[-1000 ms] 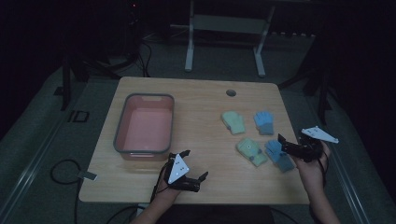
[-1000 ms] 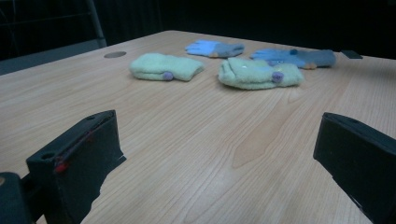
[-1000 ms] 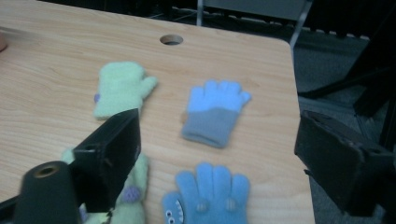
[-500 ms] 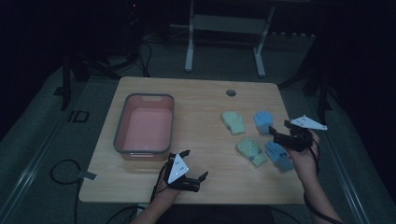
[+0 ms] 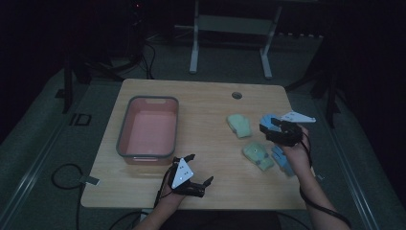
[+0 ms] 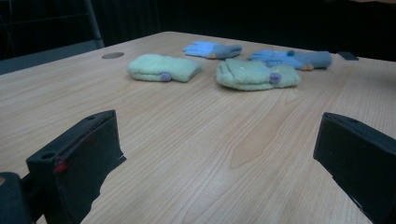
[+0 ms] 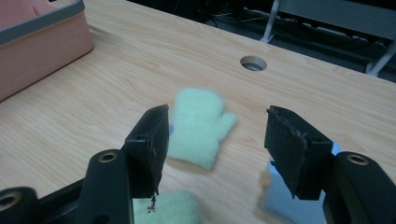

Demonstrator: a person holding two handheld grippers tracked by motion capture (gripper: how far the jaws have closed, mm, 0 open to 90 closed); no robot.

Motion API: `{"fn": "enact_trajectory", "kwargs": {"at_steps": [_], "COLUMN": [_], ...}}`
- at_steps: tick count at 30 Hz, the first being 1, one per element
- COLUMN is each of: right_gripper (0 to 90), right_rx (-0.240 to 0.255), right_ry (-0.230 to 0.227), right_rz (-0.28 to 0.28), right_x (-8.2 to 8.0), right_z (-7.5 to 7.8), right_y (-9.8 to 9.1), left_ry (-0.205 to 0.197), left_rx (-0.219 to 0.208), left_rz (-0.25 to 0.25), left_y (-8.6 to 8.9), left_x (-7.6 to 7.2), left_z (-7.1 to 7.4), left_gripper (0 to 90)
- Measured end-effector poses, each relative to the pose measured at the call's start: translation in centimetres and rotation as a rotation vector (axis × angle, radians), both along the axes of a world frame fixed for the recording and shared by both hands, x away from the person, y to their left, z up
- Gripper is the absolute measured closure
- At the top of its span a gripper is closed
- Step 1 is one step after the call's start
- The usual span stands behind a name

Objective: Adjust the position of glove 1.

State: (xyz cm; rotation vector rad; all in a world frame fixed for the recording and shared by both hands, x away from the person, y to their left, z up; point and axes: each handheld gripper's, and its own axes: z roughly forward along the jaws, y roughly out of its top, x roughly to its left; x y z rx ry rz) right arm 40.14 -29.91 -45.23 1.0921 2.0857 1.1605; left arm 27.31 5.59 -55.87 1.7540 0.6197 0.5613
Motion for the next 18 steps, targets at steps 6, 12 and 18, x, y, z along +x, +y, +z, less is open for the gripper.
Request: {"fn": "enact_trajectory", "kwargs": {"at_steps": [6,12,18], "right_gripper": [41.3,43.2,47.6], "right_rx": [-0.017,-0.044,-0.049], "right_ry": [0.025,0.071,0.103], "right_rz": [0.024,0.037,0.043], "right_x": [1.6,3.2,4.5], "right_z": [-0.5,-1.1,-2.0], "right_y": [1.5,2.8,3.9], "left_ry": [-0.008,-0.008,0.001], "left_rx": [0.006,0.004,-0.01], "left_rz": [-0.004,-0.007,-0.006], "left_y": [-0.1,-0.1,0.1], "left_x": [-0.1,-0.1,0.0], "left_z": [0.0,0.0,0.0], "left_gripper": [0.5,0.5,0.5]}}
